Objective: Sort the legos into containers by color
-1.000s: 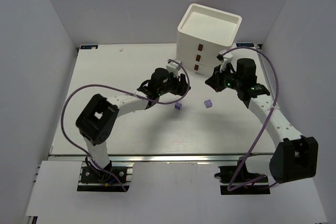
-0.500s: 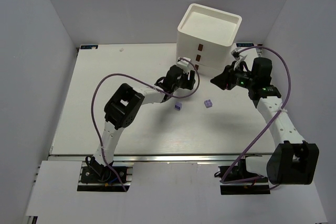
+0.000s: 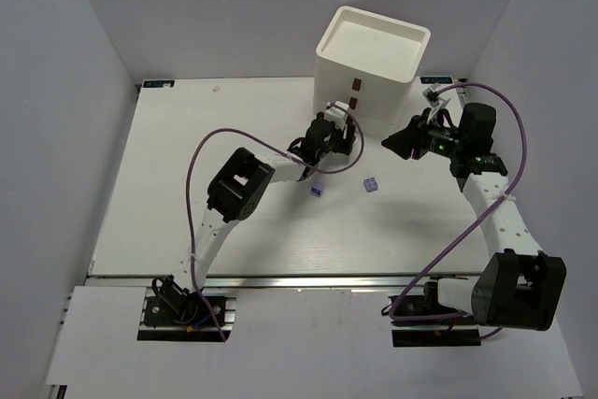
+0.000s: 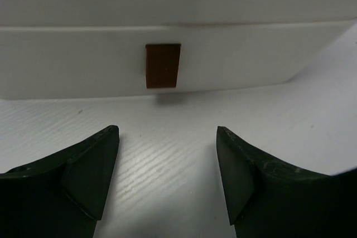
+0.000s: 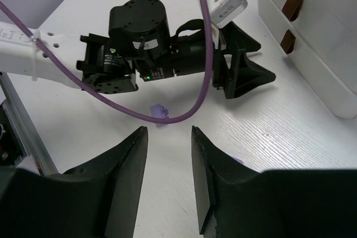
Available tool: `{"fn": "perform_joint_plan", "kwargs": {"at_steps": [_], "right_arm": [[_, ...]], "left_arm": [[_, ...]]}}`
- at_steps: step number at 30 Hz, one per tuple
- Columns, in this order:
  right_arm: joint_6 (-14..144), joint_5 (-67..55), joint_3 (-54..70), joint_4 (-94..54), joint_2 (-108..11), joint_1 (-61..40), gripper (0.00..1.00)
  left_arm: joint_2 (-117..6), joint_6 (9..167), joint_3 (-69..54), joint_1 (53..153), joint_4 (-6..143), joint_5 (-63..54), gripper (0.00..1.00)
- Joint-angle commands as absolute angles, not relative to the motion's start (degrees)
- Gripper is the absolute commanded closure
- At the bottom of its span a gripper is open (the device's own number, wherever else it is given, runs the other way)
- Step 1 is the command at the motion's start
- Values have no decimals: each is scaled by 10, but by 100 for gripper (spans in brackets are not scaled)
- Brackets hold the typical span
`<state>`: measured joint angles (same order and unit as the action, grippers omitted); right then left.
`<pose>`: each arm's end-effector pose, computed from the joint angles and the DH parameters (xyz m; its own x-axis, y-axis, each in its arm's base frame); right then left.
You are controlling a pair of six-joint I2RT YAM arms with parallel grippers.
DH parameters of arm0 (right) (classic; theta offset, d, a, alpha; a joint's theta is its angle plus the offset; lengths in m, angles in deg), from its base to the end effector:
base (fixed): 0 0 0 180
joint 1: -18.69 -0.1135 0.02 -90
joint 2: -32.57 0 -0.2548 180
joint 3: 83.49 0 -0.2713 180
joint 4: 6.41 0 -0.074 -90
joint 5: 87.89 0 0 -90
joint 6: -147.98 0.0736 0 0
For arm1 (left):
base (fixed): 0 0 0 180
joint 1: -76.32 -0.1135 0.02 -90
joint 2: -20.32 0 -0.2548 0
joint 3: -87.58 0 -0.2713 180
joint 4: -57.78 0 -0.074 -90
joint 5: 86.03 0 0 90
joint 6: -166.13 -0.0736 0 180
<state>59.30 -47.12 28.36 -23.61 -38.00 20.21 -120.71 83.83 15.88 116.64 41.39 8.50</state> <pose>0.3226 0.0472 0.3013 -0.3516 0.0244 -0.9358 -0.6879 0.6713 0.2759 0.4519 -0.3759 0.0856 -0.2913 0.0720 -0.9539 0.5532 0.8262 -0.1066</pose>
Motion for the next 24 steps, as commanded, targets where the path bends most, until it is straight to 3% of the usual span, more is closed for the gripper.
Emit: {"fn": "perform_joint_plan", "kwargs": {"at_steps": [1, 10, 18, 21, 24], "right_arm": [[599, -493, 286, -209, -379, 205, 57], [598, -495, 287, -207, -372, 214, 57], [604, -502, 287, -207, -375, 220, 57], [604, -504, 288, -208, -377, 221, 57], [604, -506, 289, -206, -379, 223, 57]], "left_arm": [[-1215, 832, 207, 1169, 388, 84, 20], [-1272, 848, 304, 1164, 407, 123, 24], [-1297, 868, 330, 1164, 401, 162, 36], [-1299, 868, 333, 1164, 396, 161, 44], [-1295, 868, 328, 1164, 390, 159, 60]]}}
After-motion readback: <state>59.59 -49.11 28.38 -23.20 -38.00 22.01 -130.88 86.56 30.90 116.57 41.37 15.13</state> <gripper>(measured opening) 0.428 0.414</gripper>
